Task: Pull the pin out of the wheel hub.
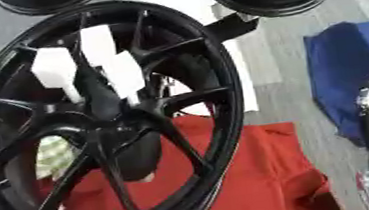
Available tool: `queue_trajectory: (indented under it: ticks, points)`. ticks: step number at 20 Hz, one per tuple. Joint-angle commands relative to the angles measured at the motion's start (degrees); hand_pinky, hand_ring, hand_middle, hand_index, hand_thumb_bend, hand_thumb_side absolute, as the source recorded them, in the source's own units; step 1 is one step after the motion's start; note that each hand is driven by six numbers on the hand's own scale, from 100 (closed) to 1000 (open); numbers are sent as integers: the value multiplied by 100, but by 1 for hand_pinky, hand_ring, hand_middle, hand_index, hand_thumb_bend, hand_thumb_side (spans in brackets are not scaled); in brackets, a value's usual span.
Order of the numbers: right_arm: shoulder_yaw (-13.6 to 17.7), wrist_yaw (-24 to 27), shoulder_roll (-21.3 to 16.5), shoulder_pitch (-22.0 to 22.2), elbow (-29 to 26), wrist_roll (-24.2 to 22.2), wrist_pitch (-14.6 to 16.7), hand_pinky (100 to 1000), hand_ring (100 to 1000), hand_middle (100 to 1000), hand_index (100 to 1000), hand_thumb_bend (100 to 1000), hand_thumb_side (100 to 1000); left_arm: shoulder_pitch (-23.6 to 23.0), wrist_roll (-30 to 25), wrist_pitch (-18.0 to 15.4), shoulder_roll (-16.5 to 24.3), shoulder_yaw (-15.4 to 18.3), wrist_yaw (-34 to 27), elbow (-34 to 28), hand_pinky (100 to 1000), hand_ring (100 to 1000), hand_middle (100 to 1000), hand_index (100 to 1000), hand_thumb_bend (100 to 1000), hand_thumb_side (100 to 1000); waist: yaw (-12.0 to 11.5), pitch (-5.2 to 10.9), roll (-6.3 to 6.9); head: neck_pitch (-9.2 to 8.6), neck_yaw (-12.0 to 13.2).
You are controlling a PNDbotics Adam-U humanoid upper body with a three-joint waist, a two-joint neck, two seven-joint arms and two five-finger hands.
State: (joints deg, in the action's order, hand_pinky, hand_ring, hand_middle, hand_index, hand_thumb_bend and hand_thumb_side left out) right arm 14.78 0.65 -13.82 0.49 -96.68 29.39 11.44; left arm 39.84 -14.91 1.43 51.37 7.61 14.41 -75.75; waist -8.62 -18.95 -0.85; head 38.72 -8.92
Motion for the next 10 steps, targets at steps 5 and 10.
queue_trajectory:
  ticks: [5,10]
  points:
    - [23,76,-167,-50,-161,12,14,662,758,606,774,100,629,125,763,84,-176,77,-984,-669,671,592,559,781,100,503,-11,133,18,1,-29]
    - [-69,160,-215,-171,-127,-65,9,663,760,608,776,100,624,-9,1615,-264,-1150,-225,-2641,-1814,656,568,547,781,100,586,36,122,-34,-84,35]
